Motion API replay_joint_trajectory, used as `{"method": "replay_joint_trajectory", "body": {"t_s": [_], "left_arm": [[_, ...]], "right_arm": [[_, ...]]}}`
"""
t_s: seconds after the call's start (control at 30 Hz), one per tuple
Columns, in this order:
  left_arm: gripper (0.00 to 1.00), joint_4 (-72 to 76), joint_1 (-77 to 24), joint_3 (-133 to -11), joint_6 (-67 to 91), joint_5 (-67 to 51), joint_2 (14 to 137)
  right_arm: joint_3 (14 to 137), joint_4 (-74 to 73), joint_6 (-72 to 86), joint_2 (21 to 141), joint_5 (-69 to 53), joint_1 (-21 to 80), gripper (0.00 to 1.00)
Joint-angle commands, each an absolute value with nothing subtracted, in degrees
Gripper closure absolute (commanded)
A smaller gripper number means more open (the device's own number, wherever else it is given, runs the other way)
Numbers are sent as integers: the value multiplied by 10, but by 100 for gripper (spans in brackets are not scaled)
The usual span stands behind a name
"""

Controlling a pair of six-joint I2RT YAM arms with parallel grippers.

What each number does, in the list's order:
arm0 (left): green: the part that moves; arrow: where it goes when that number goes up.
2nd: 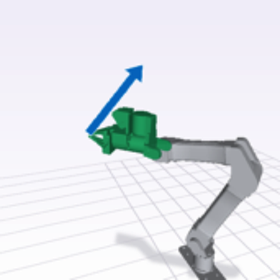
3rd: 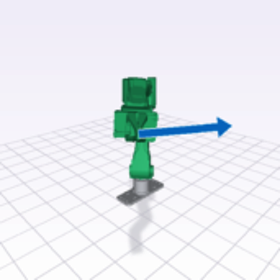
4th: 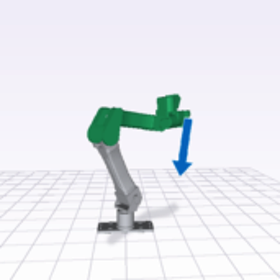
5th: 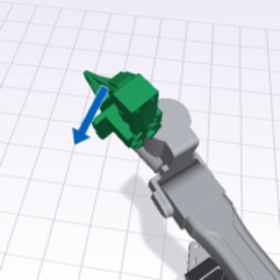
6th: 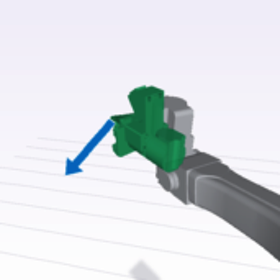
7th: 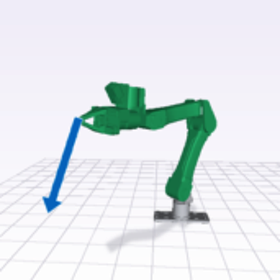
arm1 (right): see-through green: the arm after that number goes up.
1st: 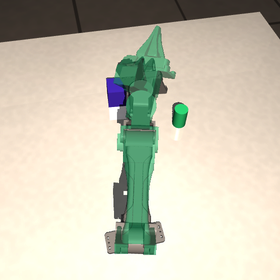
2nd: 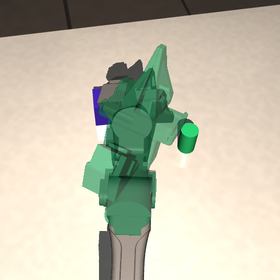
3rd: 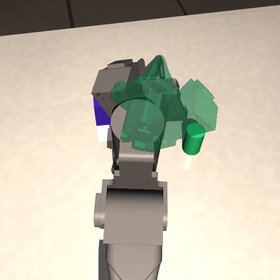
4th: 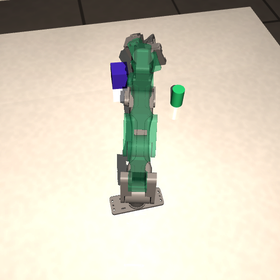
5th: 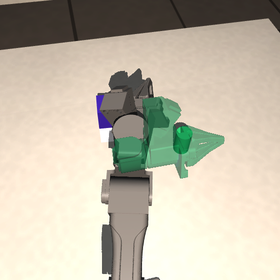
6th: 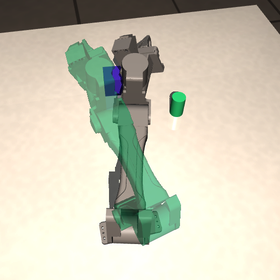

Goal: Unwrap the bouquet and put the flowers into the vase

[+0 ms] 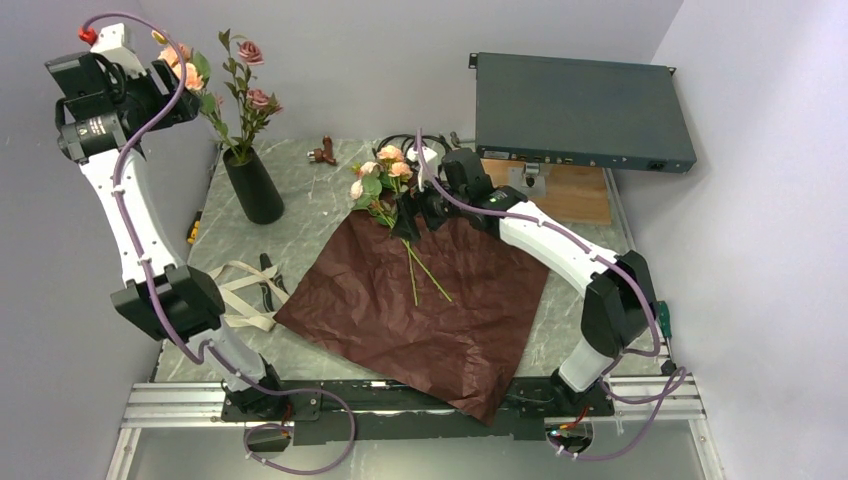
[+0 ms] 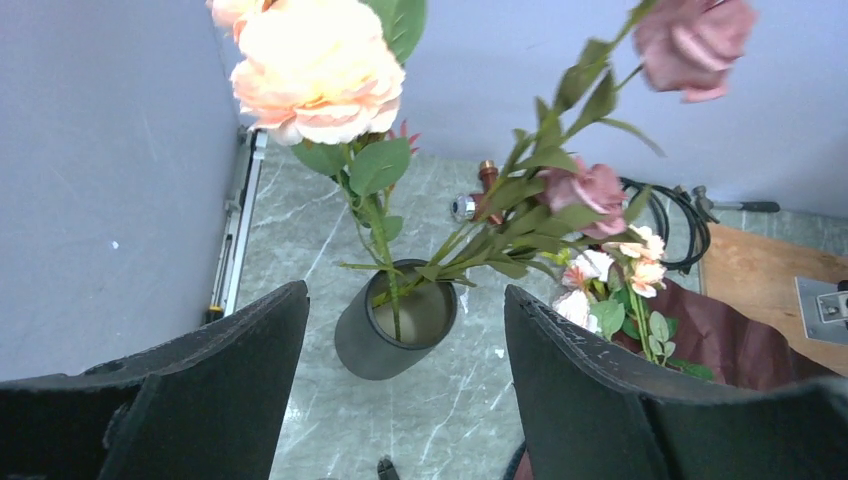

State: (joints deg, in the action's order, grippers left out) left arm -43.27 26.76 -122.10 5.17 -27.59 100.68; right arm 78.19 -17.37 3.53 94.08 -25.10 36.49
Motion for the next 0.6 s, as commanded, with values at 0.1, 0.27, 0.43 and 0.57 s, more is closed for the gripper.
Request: {"method": "replay_joint_trajectory", "body": {"t_s": [0.1, 0.27, 0.43, 0.57], "left_arm": [[23, -446, 269, -1227, 34, -308, 936], [23, -416, 269, -1172, 41, -339, 903], [23, -407, 269, -1158, 54, -356, 898], [23, -400, 268, -1153, 60, -364, 897]], "right_arm": [[791, -221, -7, 974, -212, 365, 18], [816, -277, -31, 1017, -198, 365, 29], [838, -323, -52, 1065, -175, 365, 37], [864, -347, -61, 1102, -159, 366, 42]]}}
